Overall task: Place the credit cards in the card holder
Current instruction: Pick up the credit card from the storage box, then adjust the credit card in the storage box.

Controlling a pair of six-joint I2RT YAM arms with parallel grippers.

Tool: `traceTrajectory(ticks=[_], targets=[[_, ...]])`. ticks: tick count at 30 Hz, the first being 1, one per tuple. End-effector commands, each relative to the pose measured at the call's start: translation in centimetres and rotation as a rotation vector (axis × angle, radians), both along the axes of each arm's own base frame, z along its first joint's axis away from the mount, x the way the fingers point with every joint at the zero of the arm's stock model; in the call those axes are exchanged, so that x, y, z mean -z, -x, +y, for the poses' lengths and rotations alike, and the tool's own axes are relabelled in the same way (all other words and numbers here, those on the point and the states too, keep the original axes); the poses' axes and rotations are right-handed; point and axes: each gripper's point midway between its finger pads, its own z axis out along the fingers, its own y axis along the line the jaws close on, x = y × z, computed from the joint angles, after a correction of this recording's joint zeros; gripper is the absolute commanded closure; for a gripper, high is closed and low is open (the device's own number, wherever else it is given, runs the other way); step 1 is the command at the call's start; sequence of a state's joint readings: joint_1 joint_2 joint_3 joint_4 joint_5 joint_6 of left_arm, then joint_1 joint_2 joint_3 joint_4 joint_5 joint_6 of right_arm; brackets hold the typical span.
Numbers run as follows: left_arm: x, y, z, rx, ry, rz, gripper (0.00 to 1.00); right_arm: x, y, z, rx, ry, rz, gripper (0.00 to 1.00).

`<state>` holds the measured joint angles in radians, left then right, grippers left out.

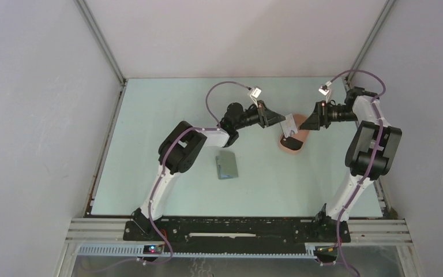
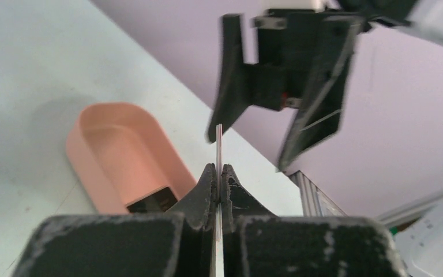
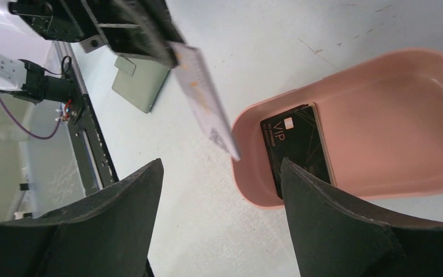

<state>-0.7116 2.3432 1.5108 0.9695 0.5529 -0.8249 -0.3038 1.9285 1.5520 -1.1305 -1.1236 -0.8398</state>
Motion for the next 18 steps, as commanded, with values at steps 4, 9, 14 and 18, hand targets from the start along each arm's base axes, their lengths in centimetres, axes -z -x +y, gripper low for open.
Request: traceTrajectory(ticks=[4, 9, 14, 18], targets=[[-6.5, 2.4, -0.5, 0.129, 0.196, -0.121, 1.00, 0.3, -0.6, 2.3, -0.045, -0.080, 0.009, 0.21], [-6.5, 2.9, -1.4, 0.169, 0.217, -0.106, 1.00, 0.1, -0.4, 3.8, -0.083, -0.105, 0.008, 0.24], [-5.6, 2.3, -2.0, 0.166, 0.203, -0.084, 1.00, -0.5, 0.6, 4.8, -0.136, -0.158, 0.031, 0.40], [-5.3, 2.1, -2.3, 0.169, 0.199, -0.075, 1.00, -0.8, 0.7, 4.5, -0.138, -0.208, 0.058, 0.55]])
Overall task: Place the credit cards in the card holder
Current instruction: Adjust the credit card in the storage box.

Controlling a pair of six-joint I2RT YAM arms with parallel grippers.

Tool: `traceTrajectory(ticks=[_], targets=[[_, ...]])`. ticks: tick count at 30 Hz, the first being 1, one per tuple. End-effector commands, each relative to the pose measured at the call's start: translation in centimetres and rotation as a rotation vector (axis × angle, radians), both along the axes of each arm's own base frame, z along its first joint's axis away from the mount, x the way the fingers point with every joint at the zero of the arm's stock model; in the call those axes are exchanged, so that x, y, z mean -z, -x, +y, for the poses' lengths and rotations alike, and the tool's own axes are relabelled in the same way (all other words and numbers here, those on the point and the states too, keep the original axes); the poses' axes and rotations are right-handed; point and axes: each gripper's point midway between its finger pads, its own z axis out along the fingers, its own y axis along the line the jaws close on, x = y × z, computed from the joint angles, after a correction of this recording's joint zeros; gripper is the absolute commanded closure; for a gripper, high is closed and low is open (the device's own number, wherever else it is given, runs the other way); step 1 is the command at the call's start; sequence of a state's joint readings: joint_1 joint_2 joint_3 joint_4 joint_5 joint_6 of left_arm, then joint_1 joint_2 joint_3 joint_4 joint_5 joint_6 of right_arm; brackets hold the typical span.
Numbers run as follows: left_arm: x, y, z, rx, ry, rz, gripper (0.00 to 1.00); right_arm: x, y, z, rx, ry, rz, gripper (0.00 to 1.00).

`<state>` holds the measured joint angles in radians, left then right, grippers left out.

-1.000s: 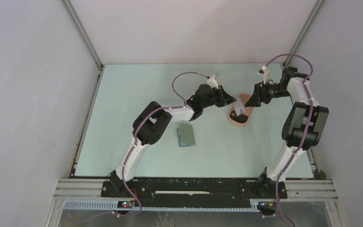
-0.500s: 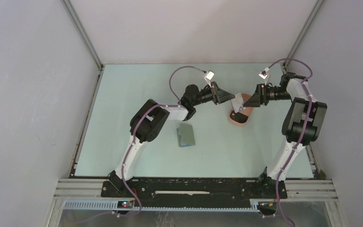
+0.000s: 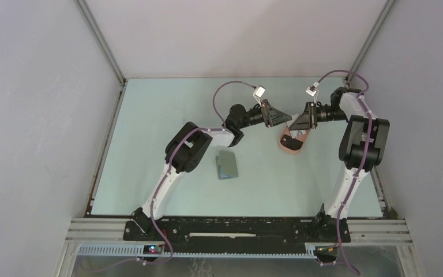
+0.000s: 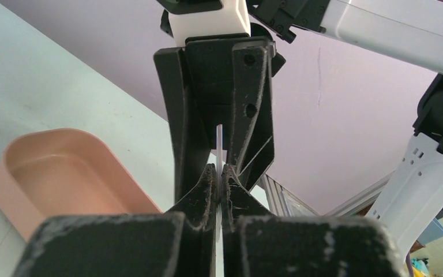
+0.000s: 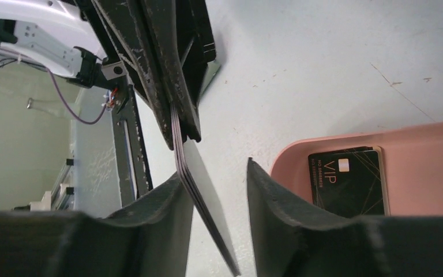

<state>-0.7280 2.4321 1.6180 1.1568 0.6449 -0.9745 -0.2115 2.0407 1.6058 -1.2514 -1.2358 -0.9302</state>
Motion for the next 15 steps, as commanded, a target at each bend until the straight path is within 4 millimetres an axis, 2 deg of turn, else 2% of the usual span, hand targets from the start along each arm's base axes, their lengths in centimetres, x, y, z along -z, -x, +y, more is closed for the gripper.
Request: traceTrajectory(ticks=[1, 5, 8, 11, 15], targets=[[-2.3, 0.1, -0.6, 0.029, 0.047, -0.047, 1.00, -1.3, 0.2, 0.0, -0.011, -0.080, 0.003, 0.59], [-2.2, -0.3, -0.9, 0.024, 0.040, -0.038, 0.99, -1.1, 0.3, -0.2, -0.008, -0.083, 0.010, 0.80], [-2.2, -1.0, -0.7, -0.010, 0.031, -0.022, 0.85, -0.9, 0.2, -0.4, -0.006, -0.074, 0.010, 0.93], [-2.2, -2.1, 0.7, -0.087, 0.017, -0.005, 0.69, -0.6, 0.0, -1.1, 0.020, -0.064, 0.018, 0.97], [-2.6, -3.0, 4.2, -0.216, -0.016, -0.016, 0.56, 0.6, -0.5, -2.5, 0.089, -0.017, 0.040, 0.98]])
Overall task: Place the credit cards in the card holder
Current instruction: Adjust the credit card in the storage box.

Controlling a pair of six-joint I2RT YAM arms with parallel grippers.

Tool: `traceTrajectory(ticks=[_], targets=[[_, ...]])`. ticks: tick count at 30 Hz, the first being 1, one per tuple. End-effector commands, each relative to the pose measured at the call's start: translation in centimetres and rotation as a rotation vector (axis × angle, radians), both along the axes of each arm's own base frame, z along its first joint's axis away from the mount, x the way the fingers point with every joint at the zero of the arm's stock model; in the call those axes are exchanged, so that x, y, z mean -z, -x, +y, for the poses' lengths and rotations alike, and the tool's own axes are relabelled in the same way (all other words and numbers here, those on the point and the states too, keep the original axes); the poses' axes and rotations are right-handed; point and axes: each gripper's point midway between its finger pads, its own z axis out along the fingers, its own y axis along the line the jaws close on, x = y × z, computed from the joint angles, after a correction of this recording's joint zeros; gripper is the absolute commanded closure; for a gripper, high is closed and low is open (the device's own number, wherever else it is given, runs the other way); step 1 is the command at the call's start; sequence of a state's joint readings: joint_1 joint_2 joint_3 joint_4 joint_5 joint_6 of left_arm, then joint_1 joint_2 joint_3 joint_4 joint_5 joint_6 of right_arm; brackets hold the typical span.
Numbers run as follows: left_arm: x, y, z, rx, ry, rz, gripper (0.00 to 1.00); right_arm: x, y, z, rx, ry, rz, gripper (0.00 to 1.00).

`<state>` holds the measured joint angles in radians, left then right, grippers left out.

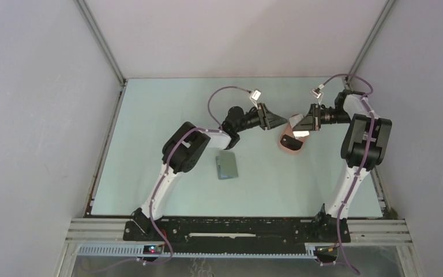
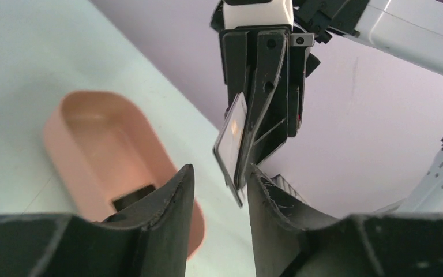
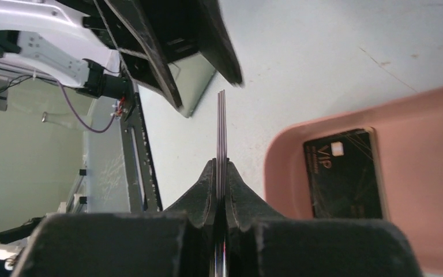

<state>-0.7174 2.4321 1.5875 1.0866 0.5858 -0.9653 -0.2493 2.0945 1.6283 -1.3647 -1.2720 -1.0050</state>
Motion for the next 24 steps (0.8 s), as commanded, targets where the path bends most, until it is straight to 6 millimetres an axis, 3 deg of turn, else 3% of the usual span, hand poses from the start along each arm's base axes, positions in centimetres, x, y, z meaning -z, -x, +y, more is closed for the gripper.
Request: traceTrajectory(ticks=[1, 6, 15, 17, 18, 24], targets=[[-5.8, -1.3, 4.7, -0.170, 0.028, -0.117, 0.54, 0.9, -1.3, -1.9, 0.091, 0.065, -0.025, 0.98], [-6.8, 0.4, 8.4, -0.248, -0.021, -0.175, 0.52, 3.4, -3.1, -3.8, 0.290, 0.193, 0.069, 1.00], [-7.8, 5.8, 15.1, -0.394, -0.122, -0.279, 0.50, 4.7, -5.4, -2.5, 0.508, 0.267, 0.231, 1.00], [-9.0, 7.2, 16.7, -0.419, -0.127, -0.307, 0.50, 5.1, -5.7, -2.5, 0.570, 0.308, 0.268, 1.00], [-8.5, 7.6, 17.2, -0.428, -0.144, -0.304, 0.50, 5.4, -5.9, -2.6, 0.604, 0.330, 0.290, 1.00], [-10.2, 11.1, 21.2, -0.497, -0.180, -0.366, 0.50, 5.5, -6.4, -2.9, 0.734, 0.350, 0.340, 1.00]])
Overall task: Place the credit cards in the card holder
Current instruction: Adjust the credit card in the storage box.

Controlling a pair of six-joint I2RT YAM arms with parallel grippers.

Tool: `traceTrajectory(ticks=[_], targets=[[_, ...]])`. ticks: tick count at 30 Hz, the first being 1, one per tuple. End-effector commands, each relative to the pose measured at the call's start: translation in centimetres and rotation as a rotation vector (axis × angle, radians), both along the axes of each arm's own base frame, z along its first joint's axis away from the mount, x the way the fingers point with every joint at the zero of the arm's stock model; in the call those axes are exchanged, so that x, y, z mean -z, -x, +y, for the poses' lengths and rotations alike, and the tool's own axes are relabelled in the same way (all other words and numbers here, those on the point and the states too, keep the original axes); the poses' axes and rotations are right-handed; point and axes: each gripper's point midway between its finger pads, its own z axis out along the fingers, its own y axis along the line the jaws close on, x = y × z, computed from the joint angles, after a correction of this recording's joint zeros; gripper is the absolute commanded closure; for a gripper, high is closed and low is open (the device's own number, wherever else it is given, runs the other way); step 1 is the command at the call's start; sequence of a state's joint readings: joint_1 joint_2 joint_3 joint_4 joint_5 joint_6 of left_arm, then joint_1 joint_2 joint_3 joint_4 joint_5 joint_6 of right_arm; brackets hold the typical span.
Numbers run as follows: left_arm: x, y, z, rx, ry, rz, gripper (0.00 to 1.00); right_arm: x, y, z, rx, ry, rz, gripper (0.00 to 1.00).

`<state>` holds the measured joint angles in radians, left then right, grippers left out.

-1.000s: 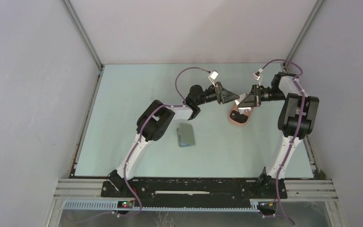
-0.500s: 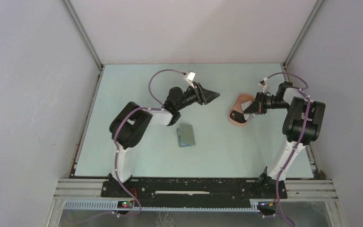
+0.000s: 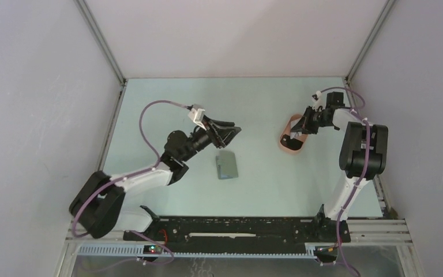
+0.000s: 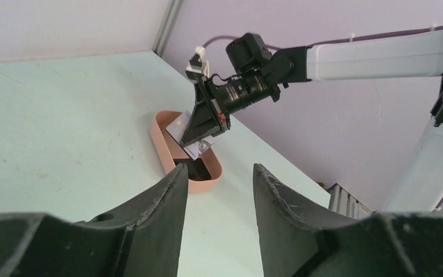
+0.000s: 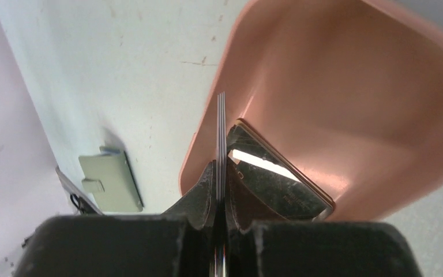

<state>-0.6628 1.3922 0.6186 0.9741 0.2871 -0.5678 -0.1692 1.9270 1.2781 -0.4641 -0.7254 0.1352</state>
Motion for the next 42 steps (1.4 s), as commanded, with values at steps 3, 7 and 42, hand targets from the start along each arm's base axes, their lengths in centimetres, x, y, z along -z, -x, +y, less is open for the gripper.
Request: traceTrajectory(ticks=[3, 7, 42], targets=[[-1.1, 2.8, 3.9, -0.094, -0.077, -0.084, 0.50, -2.3, -1.9, -0.9, 0.175, 0.056, -0.048, 1.00], [-0.5, 4.6, 5.7, -0.114, -0.093, -0.066, 0.50, -2.0, -2.3, -0.4, 0.181, 0.070, -0.053, 1.00], [2.1, 7.0, 8.4, -0.168, -0.080, -0.008, 0.49, 0.9, -2.8, 0.3, 0.150, -0.060, 0.037, 0.79]])
